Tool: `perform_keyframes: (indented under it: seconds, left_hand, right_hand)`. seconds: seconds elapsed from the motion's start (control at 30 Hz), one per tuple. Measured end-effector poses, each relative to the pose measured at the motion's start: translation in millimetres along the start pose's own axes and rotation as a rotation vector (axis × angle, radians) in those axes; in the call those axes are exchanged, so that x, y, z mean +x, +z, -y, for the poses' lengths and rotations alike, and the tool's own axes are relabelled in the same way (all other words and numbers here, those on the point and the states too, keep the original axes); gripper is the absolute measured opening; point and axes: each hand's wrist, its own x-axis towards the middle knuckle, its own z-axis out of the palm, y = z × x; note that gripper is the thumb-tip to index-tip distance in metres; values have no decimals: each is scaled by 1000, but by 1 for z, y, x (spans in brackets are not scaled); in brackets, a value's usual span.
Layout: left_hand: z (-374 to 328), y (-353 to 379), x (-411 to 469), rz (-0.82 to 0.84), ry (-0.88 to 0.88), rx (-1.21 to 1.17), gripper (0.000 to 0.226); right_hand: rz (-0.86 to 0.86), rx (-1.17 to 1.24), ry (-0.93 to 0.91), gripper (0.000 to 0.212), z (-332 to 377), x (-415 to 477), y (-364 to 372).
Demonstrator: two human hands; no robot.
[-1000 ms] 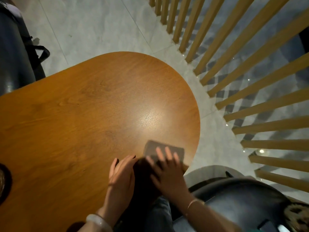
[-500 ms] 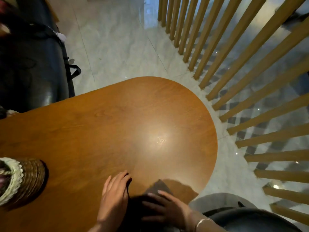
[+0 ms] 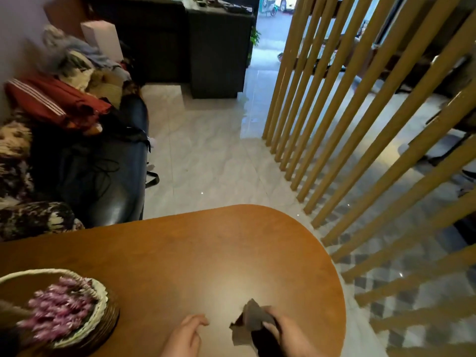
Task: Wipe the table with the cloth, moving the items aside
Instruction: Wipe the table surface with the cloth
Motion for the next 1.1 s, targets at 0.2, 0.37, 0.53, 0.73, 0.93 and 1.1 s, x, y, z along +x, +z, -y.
perform_keyframes:
  seconds: [0.2, 0.37, 0.53, 0.73, 0.93, 1.1]
  left_hand:
    - [-63, -77, 3, 82, -226, -548, 43]
    - [-88, -148, -15, 89, -199, -1103, 69]
    - [-83, -197, -45, -244, -82, -1292, 41]
    - [-65, -260, -67, -534, 13, -977, 57]
    - [-48, -312, -53, -527, 85, -947, 72]
    - [-26, -374, -31, -412, 87, -1100, 63]
  right_hand:
    - [-60, 359, -24, 19, 149, -1, -23]
    - [144, 671, -71, 35, 248, -9, -32]
    - [377, 873, -32, 56, 313, -5, -18]
    - [492, 752, -169, 49, 369, 1, 1]
    - [348, 463, -477, 80, 414, 20, 28]
    - [172, 371, -476, 78, 450, 43, 46]
